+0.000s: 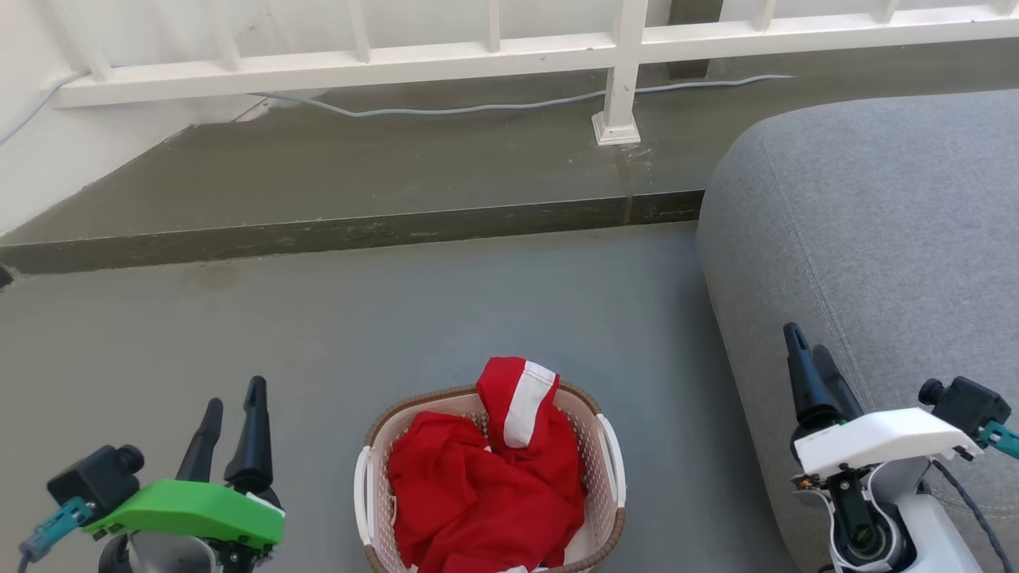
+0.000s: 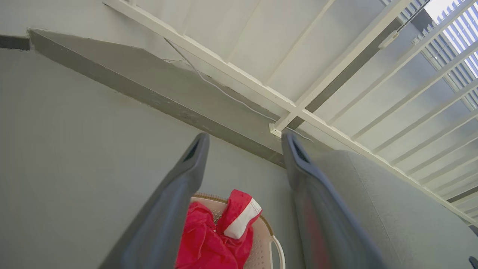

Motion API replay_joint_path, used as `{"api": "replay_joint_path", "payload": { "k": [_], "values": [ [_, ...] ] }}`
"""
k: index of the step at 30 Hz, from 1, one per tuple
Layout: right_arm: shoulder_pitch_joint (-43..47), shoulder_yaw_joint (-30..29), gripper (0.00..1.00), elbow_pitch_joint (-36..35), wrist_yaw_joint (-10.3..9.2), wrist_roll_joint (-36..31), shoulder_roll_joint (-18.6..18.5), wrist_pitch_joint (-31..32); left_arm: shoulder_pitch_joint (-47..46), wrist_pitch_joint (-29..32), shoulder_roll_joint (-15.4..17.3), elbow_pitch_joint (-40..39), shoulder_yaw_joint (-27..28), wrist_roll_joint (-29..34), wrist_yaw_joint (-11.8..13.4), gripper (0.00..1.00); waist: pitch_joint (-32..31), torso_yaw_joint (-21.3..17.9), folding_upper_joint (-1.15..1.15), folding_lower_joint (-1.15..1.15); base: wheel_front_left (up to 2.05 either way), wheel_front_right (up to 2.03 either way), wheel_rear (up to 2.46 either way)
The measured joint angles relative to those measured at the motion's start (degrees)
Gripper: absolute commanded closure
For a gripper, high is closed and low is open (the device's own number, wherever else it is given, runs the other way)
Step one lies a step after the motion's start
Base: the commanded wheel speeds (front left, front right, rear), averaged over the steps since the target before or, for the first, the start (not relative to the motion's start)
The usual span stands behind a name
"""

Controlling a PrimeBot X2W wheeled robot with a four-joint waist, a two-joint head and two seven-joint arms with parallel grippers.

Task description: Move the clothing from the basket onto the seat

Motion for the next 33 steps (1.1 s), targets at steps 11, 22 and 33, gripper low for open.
{"api": "replay_joint_path", "payload": {
  "k": [11,22,33],
  "values": [
    [0.0,2.7,0.0,-0.6,-1.54,-10.7,-0.3,-2.4,1.2,-2.3,0.1,-0.8,-2.4,11.1,1.9,0.0,-0.1,0.0,0.0,0.0,0.0,0.0,0.0],
    [0.0,4.3,0.0,-1.0,-2.6,-19.8,-0.4,-4.3,2.5,-4.3,0.4,-2.2,-2.8,20.4,3.9,0.0,-0.4,-0.1,0.0,0.0,0.0,0.0,0.0],
    [0.1,5.7,0.0,-1.3,-4.03,-28.5,-0.6,-6.4,4.1,-6.6,1.0,-3.8,-3.7,28.9,5.2,0.0,-0.7,-0.1,0.0,0.0,0.0,0.0,0.0]
  ]
}}
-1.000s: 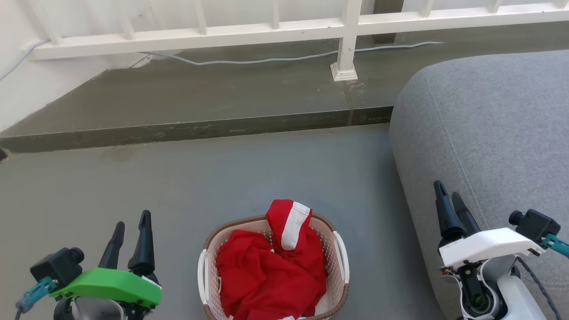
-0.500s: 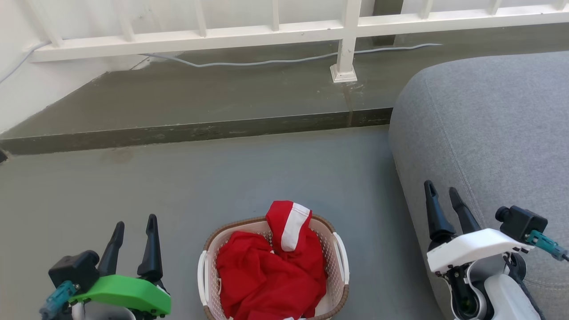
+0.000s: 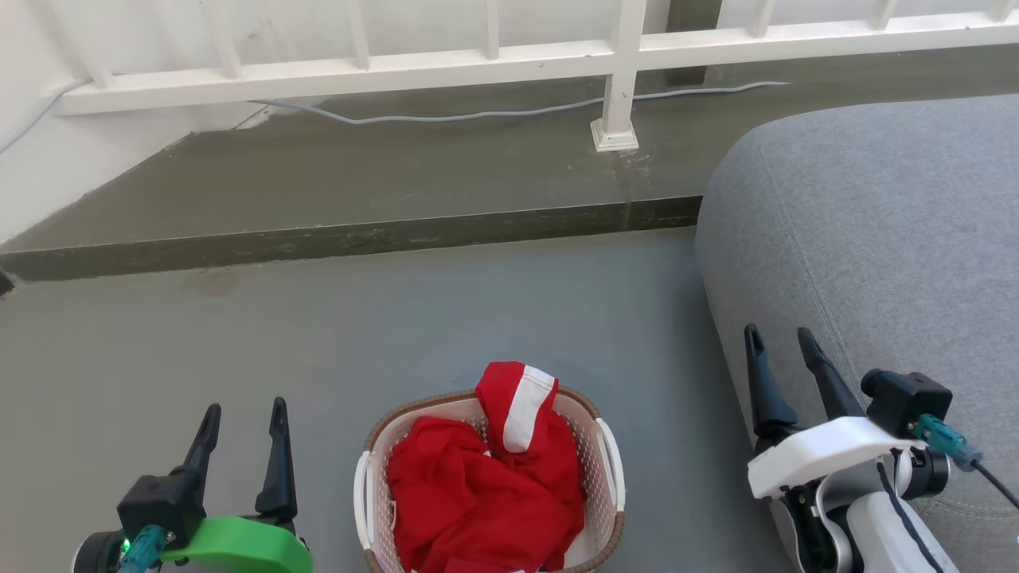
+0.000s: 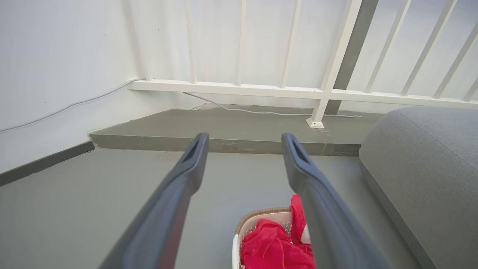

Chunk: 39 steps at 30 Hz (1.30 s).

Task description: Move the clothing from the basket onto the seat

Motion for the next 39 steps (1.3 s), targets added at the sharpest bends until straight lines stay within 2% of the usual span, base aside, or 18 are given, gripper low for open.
{"api": "replay_joint_path", "payload": {
  "k": [17,39],
  "values": [
    [0.0,2.4,0.0,-1.1,-1.51,-12.6,-0.1,-2.9,1.2,-2.8,0.4,-2.0,-0.7,12.4,1.7,0.0,-0.1,-0.1,0.0,0.0,0.0,0.0,0.0],
    [0.0,1.9,0.0,-1.2,-1.51,-12.6,0.0,-2.9,1.7,-2.8,0.5,-1.8,-0.3,12.5,1.7,0.0,0.0,-0.2,0.0,0.0,0.0,0.0,0.0]
  ]
}}
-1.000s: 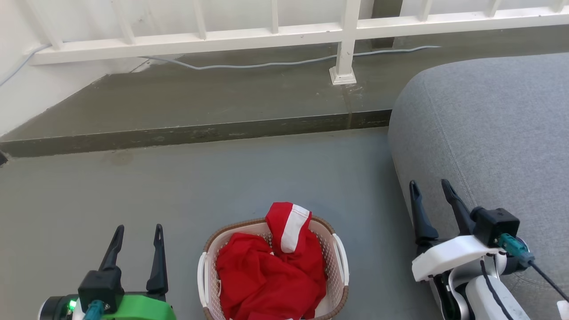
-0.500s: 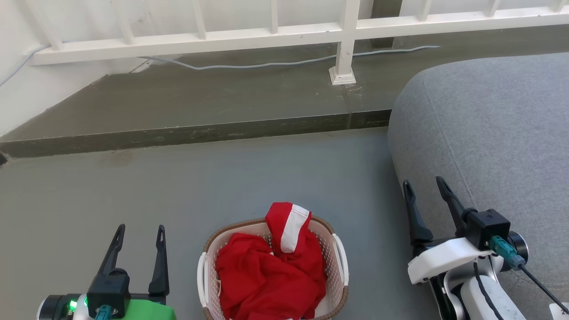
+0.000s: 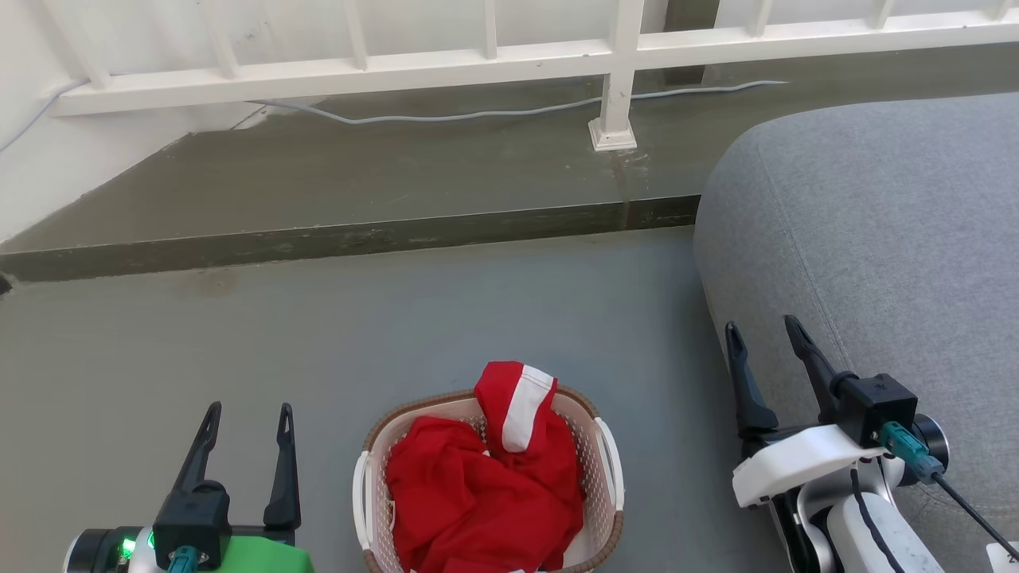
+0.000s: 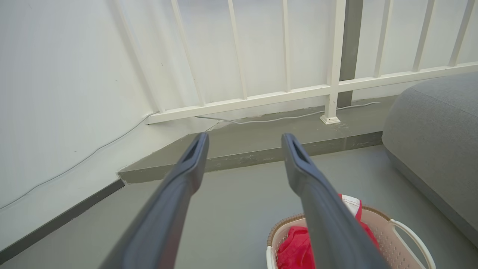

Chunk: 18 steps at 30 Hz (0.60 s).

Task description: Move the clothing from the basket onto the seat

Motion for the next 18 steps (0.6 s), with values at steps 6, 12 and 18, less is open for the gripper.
{"api": "replay_joint_path", "payload": {
  "k": [6,12,18],
  "values": [
    [0.0,-0.1,0.0,-0.5,0.03,0.0,0.0,0.0,0.0,0.0,0.0,-0.3,0.1,0.0,0.0,0.0,0.7,-0.1,0.0,0.0,0.0,0.0,0.0],
    [-0.1,-1.2,0.0,-1.8,0.05,0.0,0.1,0.0,0.0,-0.1,0.0,-0.5,0.1,0.0,0.0,0.0,3.0,-0.4,0.0,0.0,0.0,0.0,0.0],
    [-2.0,-3.2,0.0,-3.7,0.0,0.0,0.0,-0.1,-0.7,-0.1,0.3,-0.2,-0.3,0.1,-0.6,0.0,6.6,-0.8,0.0,0.0,0.0,0.0,0.0]
  ]
}}
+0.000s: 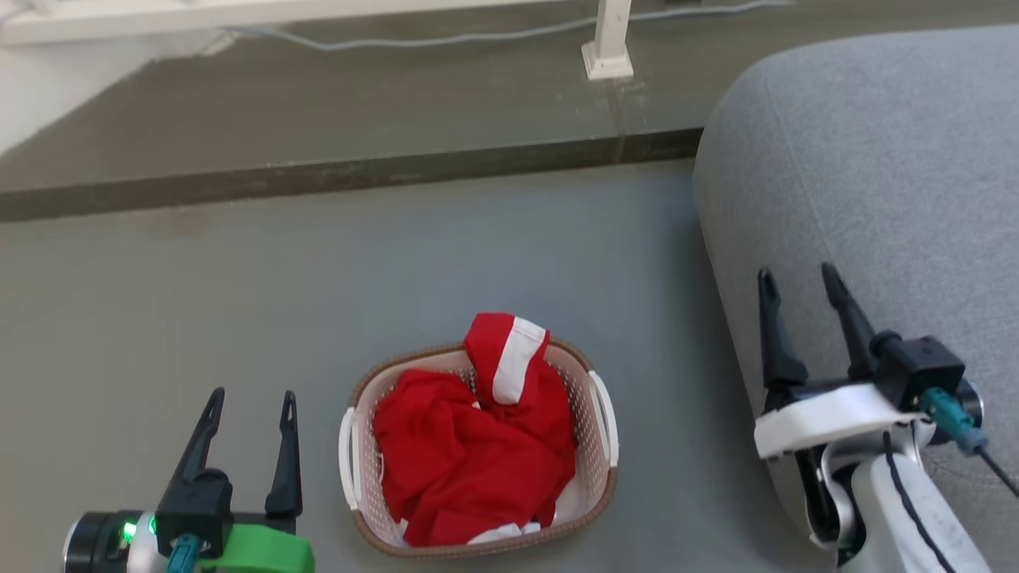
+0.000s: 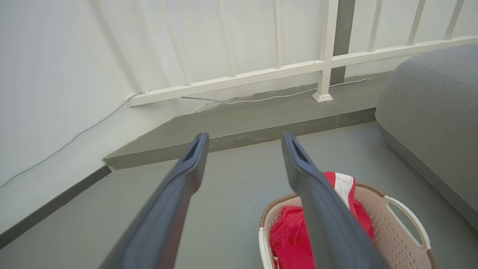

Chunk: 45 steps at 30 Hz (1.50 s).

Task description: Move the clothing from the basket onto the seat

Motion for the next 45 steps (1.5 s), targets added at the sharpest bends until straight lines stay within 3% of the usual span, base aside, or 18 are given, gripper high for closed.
{"api": "replay_joint_path", "payload": {
  "k": [10,25,45],
  "values": [
    [-5.5,-2.8,0.0,-3.3,-0.43,0.0,0.0,0.0,-6.9,0.0,0.2,4.7,-1.9,1.0,-1.5,0.0,7.5,-0.6,0.0,0.0,0.0,0.0,0.0],
    [-14.1,-10.5,0.0,-9.1,-1.54,1.0,0.0,-0.2,-20.9,2.4,-0.5,18.5,-5.7,3.3,-4.5,0.0,21.1,-3.1,0.0,0.0,0.0,0.0,0.0],
    [-25.8,-10.7,0.0,-13.4,-1.47,2.1,0.0,-0.2,-36.1,3.3,-0.3,27.4,-9.0,8.1,-6.5,0.0,36.7,-5.7,0.0,0.01,0.0,0.0,0.0]
  ]
}}
